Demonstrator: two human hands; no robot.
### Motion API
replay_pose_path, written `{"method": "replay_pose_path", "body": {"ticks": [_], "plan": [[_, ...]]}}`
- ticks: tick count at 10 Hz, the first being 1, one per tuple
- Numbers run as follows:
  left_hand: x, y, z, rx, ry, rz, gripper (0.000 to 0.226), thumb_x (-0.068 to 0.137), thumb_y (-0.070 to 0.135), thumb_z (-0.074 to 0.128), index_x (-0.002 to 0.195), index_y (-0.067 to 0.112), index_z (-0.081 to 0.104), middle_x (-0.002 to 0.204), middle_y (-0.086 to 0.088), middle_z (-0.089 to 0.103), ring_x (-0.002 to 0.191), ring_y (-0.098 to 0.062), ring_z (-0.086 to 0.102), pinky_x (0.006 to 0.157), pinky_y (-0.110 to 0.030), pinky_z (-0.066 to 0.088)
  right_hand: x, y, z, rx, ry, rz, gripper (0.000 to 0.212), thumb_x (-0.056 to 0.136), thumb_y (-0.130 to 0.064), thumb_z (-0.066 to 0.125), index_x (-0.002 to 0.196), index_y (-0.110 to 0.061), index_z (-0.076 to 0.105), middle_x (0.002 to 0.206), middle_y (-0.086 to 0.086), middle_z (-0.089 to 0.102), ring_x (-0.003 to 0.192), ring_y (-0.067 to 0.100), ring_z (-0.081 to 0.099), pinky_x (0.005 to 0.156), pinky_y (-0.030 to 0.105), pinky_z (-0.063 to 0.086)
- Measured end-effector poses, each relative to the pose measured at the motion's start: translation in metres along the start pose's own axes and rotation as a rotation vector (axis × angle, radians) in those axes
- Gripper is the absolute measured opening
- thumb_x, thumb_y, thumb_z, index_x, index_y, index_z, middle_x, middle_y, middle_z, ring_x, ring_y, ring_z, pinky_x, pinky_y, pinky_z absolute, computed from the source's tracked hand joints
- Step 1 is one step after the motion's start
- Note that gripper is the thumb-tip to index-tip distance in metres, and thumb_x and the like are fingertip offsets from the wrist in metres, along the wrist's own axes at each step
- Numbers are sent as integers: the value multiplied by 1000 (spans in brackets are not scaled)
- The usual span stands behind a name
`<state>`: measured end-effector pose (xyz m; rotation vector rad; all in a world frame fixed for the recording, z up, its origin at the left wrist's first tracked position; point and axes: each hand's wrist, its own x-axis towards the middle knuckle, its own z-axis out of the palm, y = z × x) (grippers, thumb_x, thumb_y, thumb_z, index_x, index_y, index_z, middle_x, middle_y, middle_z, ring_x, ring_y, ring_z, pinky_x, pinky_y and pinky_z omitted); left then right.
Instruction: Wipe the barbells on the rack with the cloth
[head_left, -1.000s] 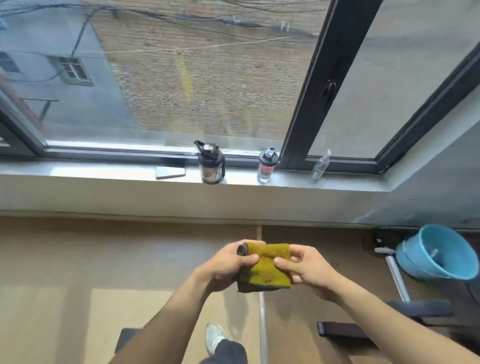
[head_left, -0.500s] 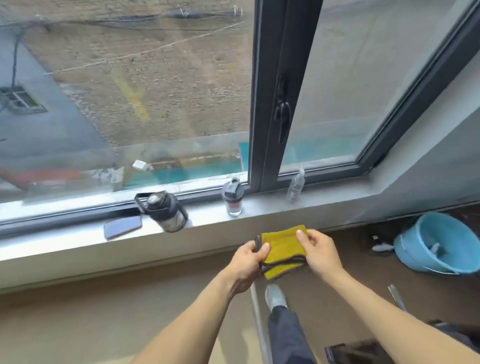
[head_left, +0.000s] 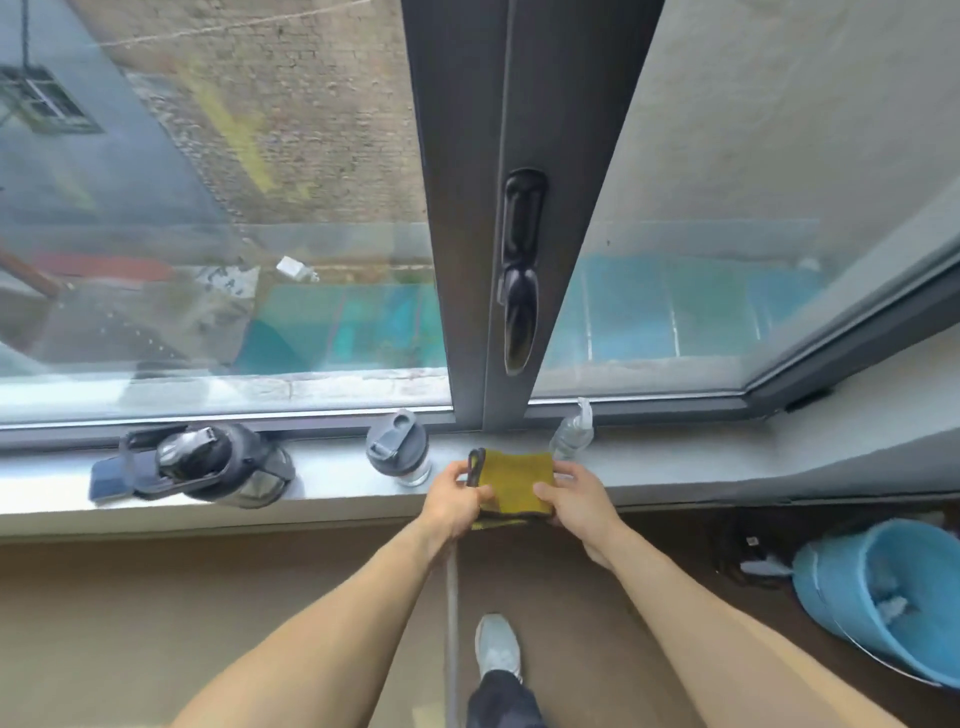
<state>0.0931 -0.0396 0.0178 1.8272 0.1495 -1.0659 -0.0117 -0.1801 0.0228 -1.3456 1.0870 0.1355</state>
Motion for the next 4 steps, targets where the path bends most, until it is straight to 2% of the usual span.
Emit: {"method": "replay_pose_path", "body": {"ticks": [1, 2, 3, 4], "plan": [[27, 12, 11, 37, 6, 25, 64, 87, -8, 64, 145, 3, 40, 116, -19, 62, 94, -22, 62, 76, -21, 50, 28, -3, 6, 103, -41, -37, 51, 93, -3, 62, 137, -13, 39, 127, -9, 53, 120, 13, 52, 96, 24, 45], [36, 13, 15, 154, 74, 13, 76, 91, 6, 66, 155, 8, 23, 148, -21, 43, 128, -25, 50, 95, -21, 38, 49, 25, 13, -101, 64, 40, 62, 86, -28, 65, 140, -17, 40, 134, 1, 48, 130, 22, 44, 100, 35, 39], [29, -3, 14, 208, 19, -61, 47, 96, 6, 59, 140, 3, 45, 123, -19, 60, 89, -19, 58, 65, -11, 45, 42, 58, 19, -89, 67, 189, 13, 76, -26, 61, 88, -30, 62, 96, 3, 57, 85, 19, 58, 65, 26, 41], [9, -17, 7, 138, -29, -157, 17, 97, 3, 49, 113, 5, 57, 82, -6, 58, 55, -11, 46, 45, -19, 33, 16, 62, 26, -5, -18, 250, 18, 81, -12, 54, 72, -18, 68, 73, 4, 63, 63, 17, 62, 56, 25, 40]]}}
